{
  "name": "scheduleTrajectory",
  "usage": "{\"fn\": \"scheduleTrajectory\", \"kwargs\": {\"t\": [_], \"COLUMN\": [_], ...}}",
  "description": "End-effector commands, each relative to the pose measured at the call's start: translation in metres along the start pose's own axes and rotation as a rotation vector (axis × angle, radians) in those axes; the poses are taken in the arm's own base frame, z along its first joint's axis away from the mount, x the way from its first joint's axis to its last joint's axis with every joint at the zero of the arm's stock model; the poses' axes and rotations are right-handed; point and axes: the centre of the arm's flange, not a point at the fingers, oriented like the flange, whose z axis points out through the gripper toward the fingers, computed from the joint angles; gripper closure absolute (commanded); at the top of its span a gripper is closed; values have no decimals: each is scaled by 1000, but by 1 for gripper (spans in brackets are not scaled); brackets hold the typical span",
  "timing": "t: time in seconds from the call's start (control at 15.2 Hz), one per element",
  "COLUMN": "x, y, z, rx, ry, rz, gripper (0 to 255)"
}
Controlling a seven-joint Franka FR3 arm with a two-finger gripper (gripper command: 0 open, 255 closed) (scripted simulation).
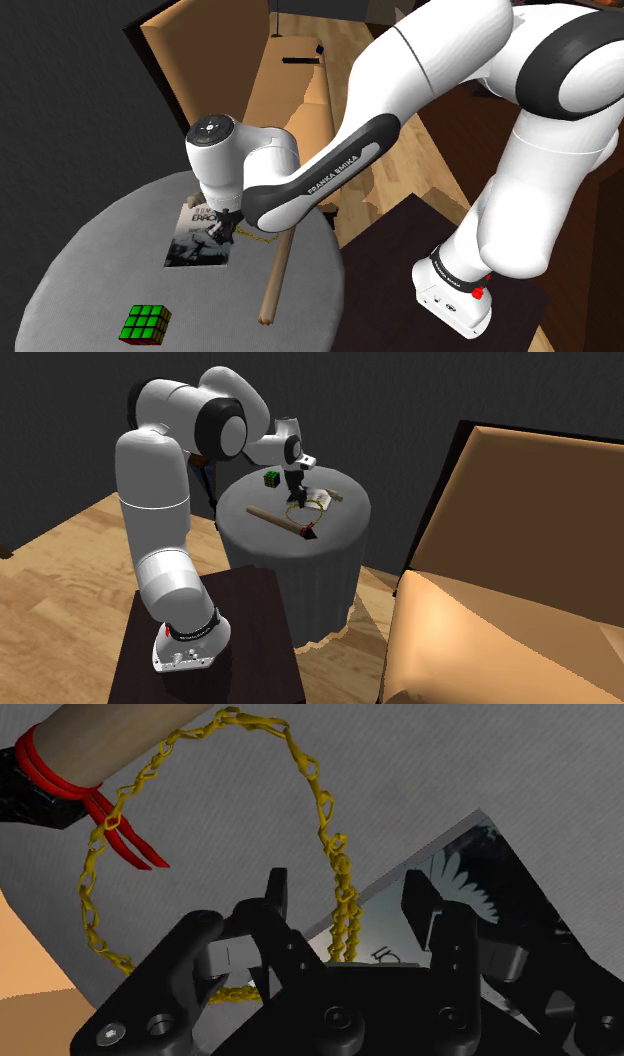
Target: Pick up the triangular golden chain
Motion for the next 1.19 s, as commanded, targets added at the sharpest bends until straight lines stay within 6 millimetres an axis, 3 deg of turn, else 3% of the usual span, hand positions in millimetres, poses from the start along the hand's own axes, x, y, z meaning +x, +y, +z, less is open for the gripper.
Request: {"fn": "scheduleTrajectory", "kwargs": {"t": [0.0,0.53,1.12], "x": [0,0,2], "y": [0,0,4], "z": [1,0,-47], "rx": [0,0,0], "ry": [0,0,0], "rz": [0,0,0], "gripper": [255,255,255]}}
